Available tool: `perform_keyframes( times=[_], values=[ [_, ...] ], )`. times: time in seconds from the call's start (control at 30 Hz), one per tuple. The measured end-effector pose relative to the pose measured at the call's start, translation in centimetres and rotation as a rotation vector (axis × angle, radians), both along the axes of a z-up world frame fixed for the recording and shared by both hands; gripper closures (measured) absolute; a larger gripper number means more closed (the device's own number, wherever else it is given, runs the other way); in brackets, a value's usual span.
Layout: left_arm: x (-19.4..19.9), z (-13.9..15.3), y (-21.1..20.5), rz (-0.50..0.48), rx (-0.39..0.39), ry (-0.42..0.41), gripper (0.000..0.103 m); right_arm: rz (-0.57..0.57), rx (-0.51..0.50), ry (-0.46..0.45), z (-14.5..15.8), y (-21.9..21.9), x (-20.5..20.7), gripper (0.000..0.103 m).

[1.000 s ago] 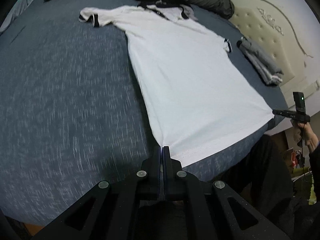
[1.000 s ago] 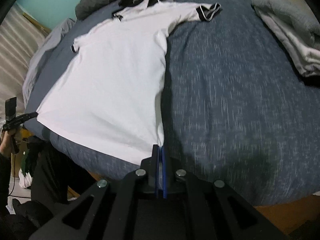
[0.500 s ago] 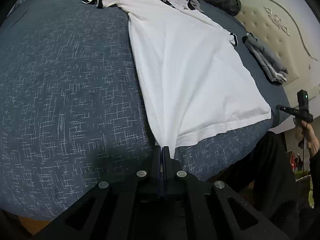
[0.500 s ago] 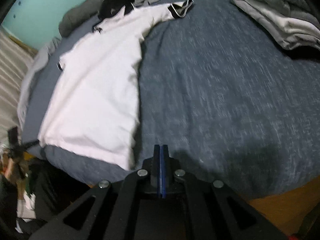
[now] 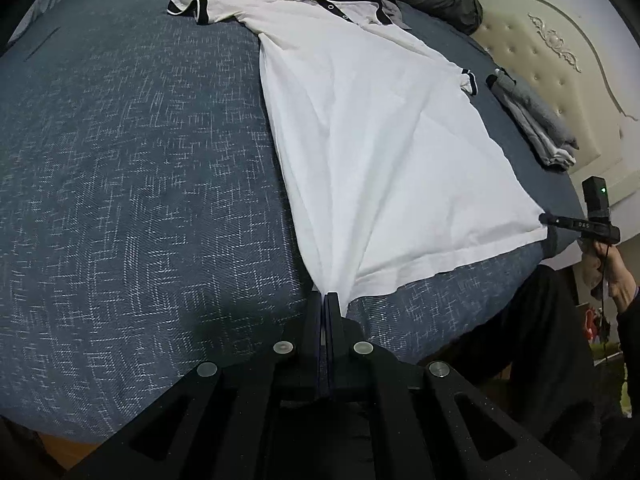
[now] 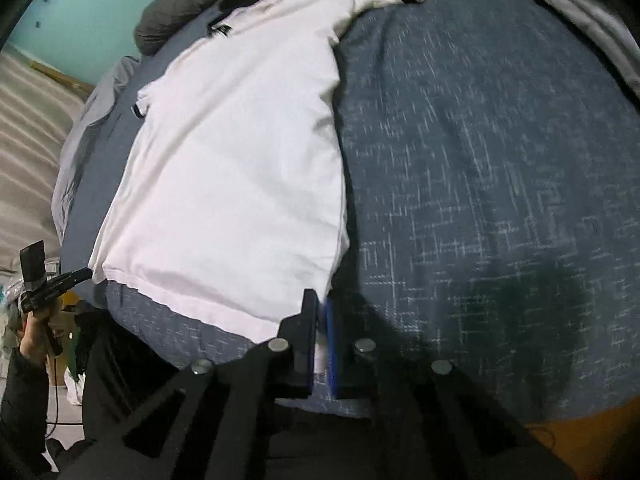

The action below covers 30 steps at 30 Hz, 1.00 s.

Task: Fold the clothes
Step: 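Hold the hem taut with both tools and smooth the shirt flat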

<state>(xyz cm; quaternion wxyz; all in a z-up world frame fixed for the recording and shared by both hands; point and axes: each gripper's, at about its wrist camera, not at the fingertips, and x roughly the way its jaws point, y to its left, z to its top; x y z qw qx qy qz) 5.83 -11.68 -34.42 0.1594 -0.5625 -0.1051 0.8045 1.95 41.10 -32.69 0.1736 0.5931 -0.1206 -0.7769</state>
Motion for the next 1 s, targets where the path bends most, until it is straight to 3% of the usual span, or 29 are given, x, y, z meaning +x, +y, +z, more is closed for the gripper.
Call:
perform_keyframes(
  times=[0.17,0.3,0.5,0.67,0.8,0.83,0.9,0.93,1.0],
  values=[
    [0.2,1.0,0.6,-0.01,0.014,0.02,0.101,-0.02,0.039,0.086,3.8,2.1,0.6,0.101],
    [0.3,1.5,1.7,-0.035,0.006,0.027,0.101,-0.038,0.096,0.098,5.4,3.5,0.9,0.101],
    [0.7,-0.4,0.2,0.005,-0.015,-0.011,0.101,-0.023,0.182,-0.015,1.5,2.3,1.2,0.101],
    [1.1,-2.0,-2.1,0.061,-0.022,-0.044,0.101,0.0,0.143,-0.029,-0.4,-0.1,1.4,0.101],
    [1.0,-2.0,-2.2,0.057,-0.026,-0.044,0.101,0.027,0.168,-0.052,-0.9,-1.0,1.3,0.1],
    [1.0,-2.0,-2.1,0.053,-0.03,-0.043,0.101,0.003,0.153,-0.056,-0.9,-0.5,1.3,0.097],
    [0.9,-1.9,-2.0,0.05,-0.031,-0.041,0.101,-0.068,0.116,-0.056,-0.5,1.2,1.1,0.079],
    [0.7,-1.8,-1.9,0.051,-0.03,-0.041,0.101,-0.098,0.097,-0.051,-0.4,1.9,1.1,0.062],
    [0.8,-1.8,-1.9,0.054,-0.026,-0.042,0.101,-0.144,0.049,-0.043,-0.2,3.1,1.1,0.06]
  ],
)
